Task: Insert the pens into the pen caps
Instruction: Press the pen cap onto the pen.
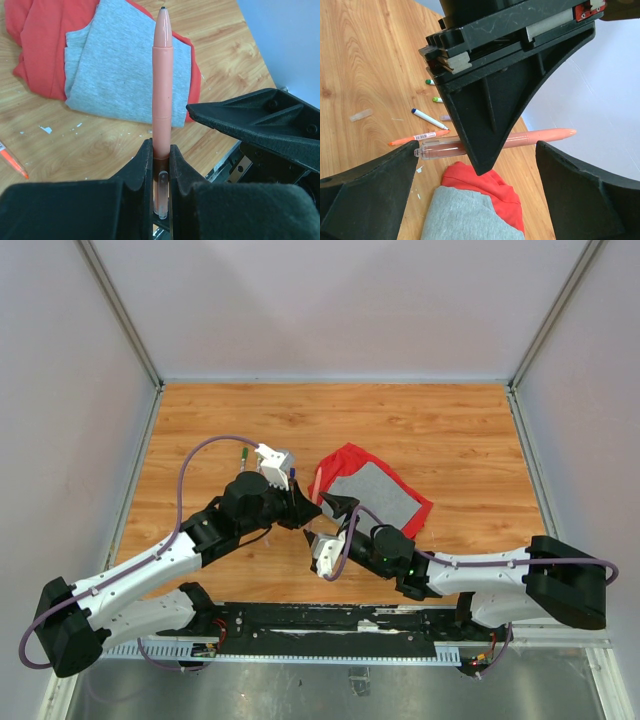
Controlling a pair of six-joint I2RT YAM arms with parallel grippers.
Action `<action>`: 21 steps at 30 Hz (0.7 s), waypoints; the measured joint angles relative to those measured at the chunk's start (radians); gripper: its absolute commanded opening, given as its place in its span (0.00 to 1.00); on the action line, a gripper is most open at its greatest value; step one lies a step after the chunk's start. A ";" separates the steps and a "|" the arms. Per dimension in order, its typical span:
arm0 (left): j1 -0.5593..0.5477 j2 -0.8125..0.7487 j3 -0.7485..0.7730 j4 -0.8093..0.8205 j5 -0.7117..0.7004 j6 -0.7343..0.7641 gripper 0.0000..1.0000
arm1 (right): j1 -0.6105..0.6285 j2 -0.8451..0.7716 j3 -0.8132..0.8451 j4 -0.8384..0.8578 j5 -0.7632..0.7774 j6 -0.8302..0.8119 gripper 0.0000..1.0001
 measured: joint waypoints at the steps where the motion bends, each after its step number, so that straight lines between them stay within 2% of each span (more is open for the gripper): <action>1: 0.000 0.000 0.000 0.003 0.000 0.000 0.01 | 0.000 0.000 0.000 0.002 0.004 0.000 0.99; 21: 0.000 0.013 0.021 0.020 0.023 0.012 0.00 | -0.014 -0.041 0.000 -0.013 0.022 0.001 0.98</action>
